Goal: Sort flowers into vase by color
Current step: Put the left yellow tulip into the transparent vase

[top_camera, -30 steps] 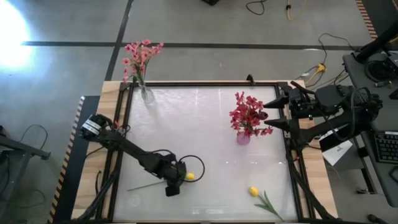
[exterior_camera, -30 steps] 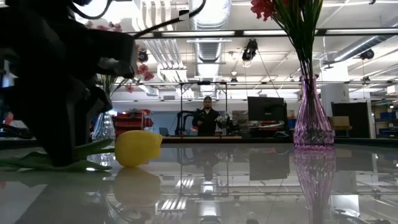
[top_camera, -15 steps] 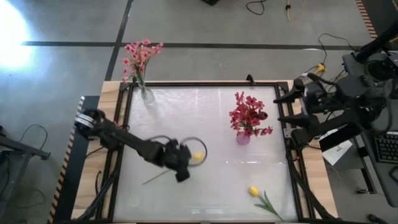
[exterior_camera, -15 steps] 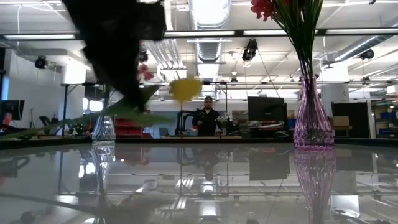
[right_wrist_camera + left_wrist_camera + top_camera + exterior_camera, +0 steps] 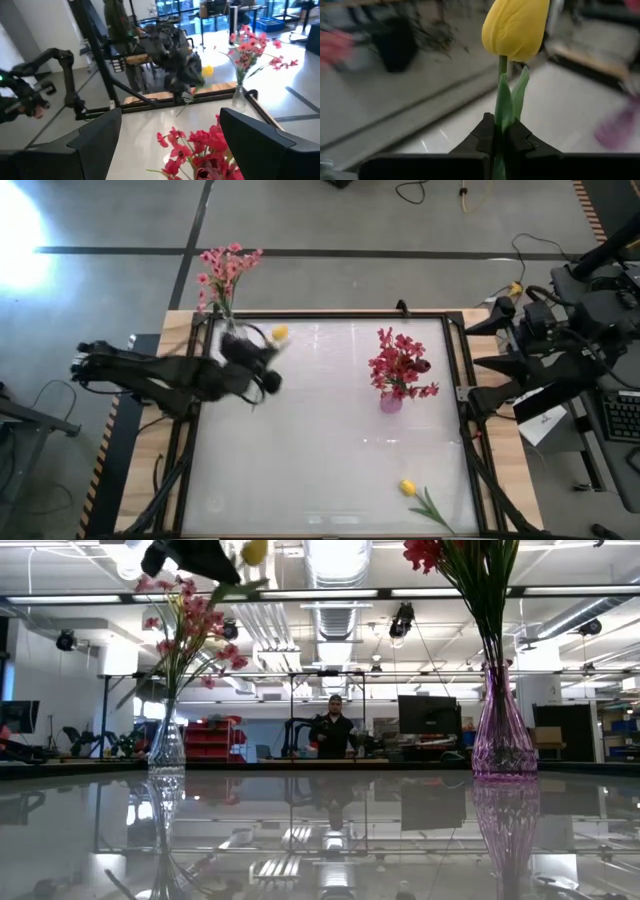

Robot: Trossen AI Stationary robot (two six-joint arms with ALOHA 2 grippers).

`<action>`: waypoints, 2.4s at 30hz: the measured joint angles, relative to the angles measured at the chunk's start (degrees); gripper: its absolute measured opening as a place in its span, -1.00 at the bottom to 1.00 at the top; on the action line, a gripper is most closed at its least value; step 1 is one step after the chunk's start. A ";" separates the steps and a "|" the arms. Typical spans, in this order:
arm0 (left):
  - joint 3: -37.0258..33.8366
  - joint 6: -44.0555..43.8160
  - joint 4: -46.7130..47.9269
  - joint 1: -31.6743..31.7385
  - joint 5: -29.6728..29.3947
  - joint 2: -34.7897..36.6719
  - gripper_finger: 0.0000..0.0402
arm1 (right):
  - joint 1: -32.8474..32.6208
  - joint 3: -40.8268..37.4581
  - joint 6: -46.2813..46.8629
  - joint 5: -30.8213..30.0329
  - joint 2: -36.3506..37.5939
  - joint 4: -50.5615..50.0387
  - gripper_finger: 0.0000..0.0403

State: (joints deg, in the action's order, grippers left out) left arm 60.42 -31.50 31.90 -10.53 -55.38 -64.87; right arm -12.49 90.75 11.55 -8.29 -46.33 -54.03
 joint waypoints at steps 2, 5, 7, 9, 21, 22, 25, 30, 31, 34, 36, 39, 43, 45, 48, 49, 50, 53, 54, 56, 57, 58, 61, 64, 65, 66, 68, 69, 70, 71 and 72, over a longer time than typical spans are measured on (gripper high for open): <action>-0.70 1.54 -2.06 2.00 -2.93 3.58 -1.00 | 0.02 -0.02 0.49 -1.94 -0.54 0.23 0.63; -4.14 6.47 -12.80 6.52 -2.81 8.44 -1.00 | 0.02 -0.06 1.22 -3.52 -1.01 0.22 0.63; -8.25 13.63 -26.45 10.35 3.48 10.94 -1.00 | 0.02 -0.06 1.26 -4.57 -1.29 0.26 0.63; -13.12 20.59 -41.64 14.84 13.39 12.57 -1.00 | 0.02 -0.06 1.25 -6.30 -1.59 0.52 0.63; -21.02 48.12 -52.20 23.09 20.37 33.81 -1.00 | 0.04 -0.08 4.68 -10.43 -2.66 6.77 0.63; -21.13 49.52 -50.17 23.13 17.86 36.07 -1.00 | 0.04 -0.08 4.98 -11.09 -2.76 7.16 0.63; -22.16 52.96 -47.84 23.17 11.37 41.53 -1.00 | 0.04 -0.08 4.98 -12.77 -3.16 8.01 0.63; -26.69 56.81 -49.54 23.51 5.12 48.10 -1.00 | 0.04 -0.12 2.31 -16.32 -4.10 10.75 0.63; -27.96 57.99 -51.56 24.08 4.50 49.09 -1.00 | 0.07 -0.12 1.73 -16.49 -4.10 11.23 0.63; -32.72 62.45 -62.29 27.04 3.55 50.62 -1.00 | 0.07 -0.12 0.36 -17.52 -4.19 13.40 0.63; -35.62 63.42 -70.68 29.85 3.63 50.73 -1.00 | 0.05 -0.12 -0.96 -18.24 -4.52 14.19 0.63; -38.34 60.44 -74.99 34.28 5.28 49.77 -1.00 | 0.15 -0.12 -2.66 -19.14 -4.69 15.47 0.63; -39.32 54.40 -72.84 40.46 8.28 45.72 -1.00 | 0.15 -0.12 -3.27 -19.33 -4.74 16.67 0.63; -38.99 53.22 -72.93 44.36 8.99 43.48 -1.00 | 0.15 -0.12 -2.54 -19.30 -4.74 16.69 0.63; -37.48 49.77 -72.87 51.34 13.36 40.75 -1.00 | 0.15 -0.12 -0.80 -19.31 -4.74 16.71 0.63; -36.87 47.73 -72.93 53.69 15.46 40.04 -1.00 | 0.15 -0.12 -0.57 -19.30 -4.74 16.70 0.63; -36.33 44.95 -72.93 56.17 17.65 39.23 -1.00 | 0.15 -0.12 -0.33 -19.30 -4.74 16.69 0.63; -34.49 38.62 -70.17 63.20 23.65 36.09 -1.00 | 0.15 -0.12 -0.14 -19.28 -4.74 16.69 0.63; -33.75 37.08 -68.64 65.46 24.82 34.83 -1.00 | 0.15 -0.12 -0.13 -19.28 -4.74 16.69 0.63; -32.19 33.18 -66.84 68.47 28.68 33.00 -1.00 | 0.15 -0.12 -0.03 -19.27 -4.74 16.69 0.63; -31.24 31.47 -65.95 69.58 30.14 31.99 -1.00 | 0.15 -0.12 -0.02 -19.28 -4.73 16.72 0.63; -29.98 30.29 -65.00 70.38 30.92 30.94 -1.00 | 0.15 -0.12 -0.01 -19.26 -4.74 16.73 0.63; -26.84 28.83 -61.78 71.28 31.82 28.04 -1.00 | 0.15 -0.12 0.02 -19.26 -4.78 16.74 0.63; -24.52 28.41 -57.38 71.14 28.83 26.74 -1.00 | 0.15 -0.12 0.59 -19.24 -4.80 16.73 0.63; -23.96 27.83 -56.50 71.12 28.35 26.66 -1.00 | 0.15 -0.12 0.59 -19.26 -4.80 16.73 0.63; -23.65 27.43 -55.97 71.11 28.10 26.75 -1.00 | 0.15 -0.12 0.59 -19.26 -4.82 16.73 0.63; -23.66 27.29 -55.80 71.09 27.92 27.08 -1.00 | 0.15 -0.12 0.57 -19.26 -4.85 16.74 0.63; -23.97 27.17 -56.17 71.04 27.92 27.18 -1.00 | 0.15 -0.12 0.55 -19.26 -4.85 16.73 0.63; -24.46 27.12 -56.16 70.90 27.96 27.30 -1.00 | 0.15 -0.12 0.48 -19.26 -4.85 16.73 0.63; -24.81 27.30 -56.06 70.74 28.16 27.39 -1.00 | 0.15 -0.12 0.41 -19.26 -4.87 16.73 0.63; -25.13 27.73 -56.04 70.44 28.39 27.41 -1.00 | 0.15 -0.12 0.40 -19.28 -4.87 16.73 0.63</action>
State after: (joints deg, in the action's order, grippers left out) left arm 35.29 -3.77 -24.14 59.91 -26.99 -37.46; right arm -12.34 90.63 11.95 -27.57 -51.20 -37.30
